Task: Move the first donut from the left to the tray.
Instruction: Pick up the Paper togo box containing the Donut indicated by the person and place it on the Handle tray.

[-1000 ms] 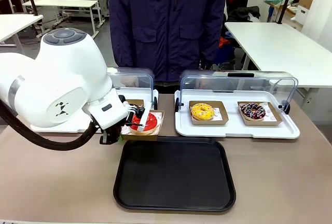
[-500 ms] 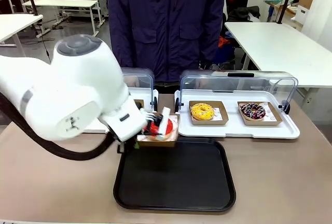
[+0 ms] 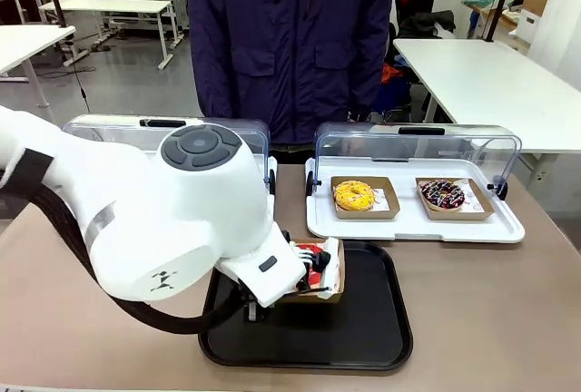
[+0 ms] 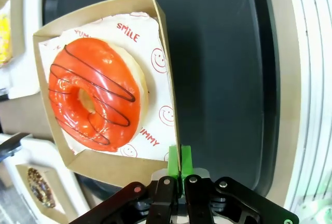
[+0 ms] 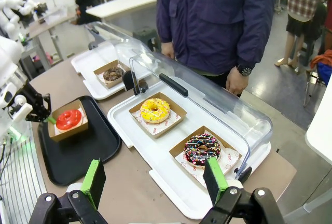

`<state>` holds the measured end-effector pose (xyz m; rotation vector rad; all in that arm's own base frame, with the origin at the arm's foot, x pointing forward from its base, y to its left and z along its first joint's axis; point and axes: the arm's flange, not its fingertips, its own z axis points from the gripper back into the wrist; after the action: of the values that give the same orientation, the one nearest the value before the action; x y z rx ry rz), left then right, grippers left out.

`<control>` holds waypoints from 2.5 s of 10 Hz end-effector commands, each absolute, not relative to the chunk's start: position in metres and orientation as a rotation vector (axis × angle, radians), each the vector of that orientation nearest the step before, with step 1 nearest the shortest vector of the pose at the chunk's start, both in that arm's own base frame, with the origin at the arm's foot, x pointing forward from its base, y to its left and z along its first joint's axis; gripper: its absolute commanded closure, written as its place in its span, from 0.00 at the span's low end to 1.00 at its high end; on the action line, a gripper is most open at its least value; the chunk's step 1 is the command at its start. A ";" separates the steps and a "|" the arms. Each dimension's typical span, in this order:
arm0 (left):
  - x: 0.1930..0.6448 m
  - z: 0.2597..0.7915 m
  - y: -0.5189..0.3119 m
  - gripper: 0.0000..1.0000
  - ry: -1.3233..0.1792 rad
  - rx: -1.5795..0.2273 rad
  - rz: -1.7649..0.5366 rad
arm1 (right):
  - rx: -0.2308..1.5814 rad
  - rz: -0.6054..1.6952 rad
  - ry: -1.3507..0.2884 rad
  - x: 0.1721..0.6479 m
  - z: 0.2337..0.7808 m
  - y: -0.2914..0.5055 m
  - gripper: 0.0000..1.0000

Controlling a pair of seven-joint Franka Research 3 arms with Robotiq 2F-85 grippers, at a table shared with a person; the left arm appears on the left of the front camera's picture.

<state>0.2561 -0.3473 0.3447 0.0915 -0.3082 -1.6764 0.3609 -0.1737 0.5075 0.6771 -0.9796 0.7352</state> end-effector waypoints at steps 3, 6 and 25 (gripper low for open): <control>0.238 0.323 -0.352 0.98 -0.255 0.097 -1.690 | 0.677 0.751 -1.015 0.365 0.510 -0.174 0.00; 0.234 0.311 -0.355 0.98 -0.222 0.099 -1.688 | 0.677 0.751 -1.015 0.365 0.510 -0.174 0.00; 0.226 0.428 -0.369 0.00 -0.221 0.040 -1.701 | 0.677 0.751 -1.015 0.365 0.510 -0.174 0.00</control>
<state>0.2277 -0.3683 0.4326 0.0369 -0.2024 -1.7028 0.3606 -0.1739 0.5075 0.6777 -0.9796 0.7354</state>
